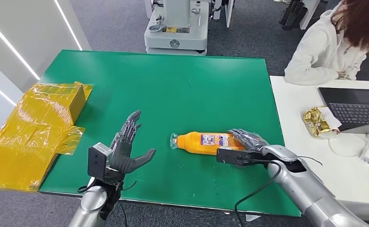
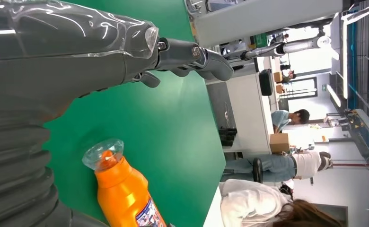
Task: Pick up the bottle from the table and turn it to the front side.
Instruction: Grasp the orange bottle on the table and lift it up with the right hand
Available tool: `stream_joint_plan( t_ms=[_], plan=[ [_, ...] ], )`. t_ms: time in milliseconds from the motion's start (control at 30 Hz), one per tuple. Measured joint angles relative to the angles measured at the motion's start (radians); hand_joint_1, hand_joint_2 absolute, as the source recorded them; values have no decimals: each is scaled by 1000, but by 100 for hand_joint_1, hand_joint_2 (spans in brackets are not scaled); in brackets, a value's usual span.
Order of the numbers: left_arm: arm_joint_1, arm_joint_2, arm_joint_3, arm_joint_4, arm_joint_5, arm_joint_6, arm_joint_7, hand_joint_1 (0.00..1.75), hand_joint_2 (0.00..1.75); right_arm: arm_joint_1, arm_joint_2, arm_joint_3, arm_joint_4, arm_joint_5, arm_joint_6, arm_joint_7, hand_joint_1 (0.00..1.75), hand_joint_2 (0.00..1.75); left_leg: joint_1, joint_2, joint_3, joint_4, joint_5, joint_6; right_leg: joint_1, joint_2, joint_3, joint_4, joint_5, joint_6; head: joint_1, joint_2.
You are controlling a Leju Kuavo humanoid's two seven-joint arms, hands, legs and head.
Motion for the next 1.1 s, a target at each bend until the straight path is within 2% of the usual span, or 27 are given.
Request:
stream_joint_plan(
  t_ms=[800,833,967,1033,1100],
  plan=[
    [28,19,3,19,7,28,-7,0,175,-7,-9,62,39,3,-69,-37,2,175,0,0,1,0,0,0,0,0,0,0,0,0,0,0],
    [27,19,3,21,7,29,-7,0,175,-5,-9,62,38,5,-77,-39,10,175,0,0,1,0,0,0,0,0,0,0,0,0,0,0],
    [17,20,3,30,10,35,-10,0,175,-4,-9,65,39,9,-97,-52,143,175,0,0,0,0,0,0,0,0,0,0,0,0,0,0],
    [14,21,3,32,12,37,-10,0,175,-2,-8,67,39,11,-104,-59,157,175,0,0,0,0,0,0,0,0,0,0,0,0,0,0],
    [14,21,3,34,13,39,-10,0,175,0,-8,69,40,11,-112,-67,158,175,0,0,0,0,0,0,0,0,0,0,0,0,0,0]
  ],
)
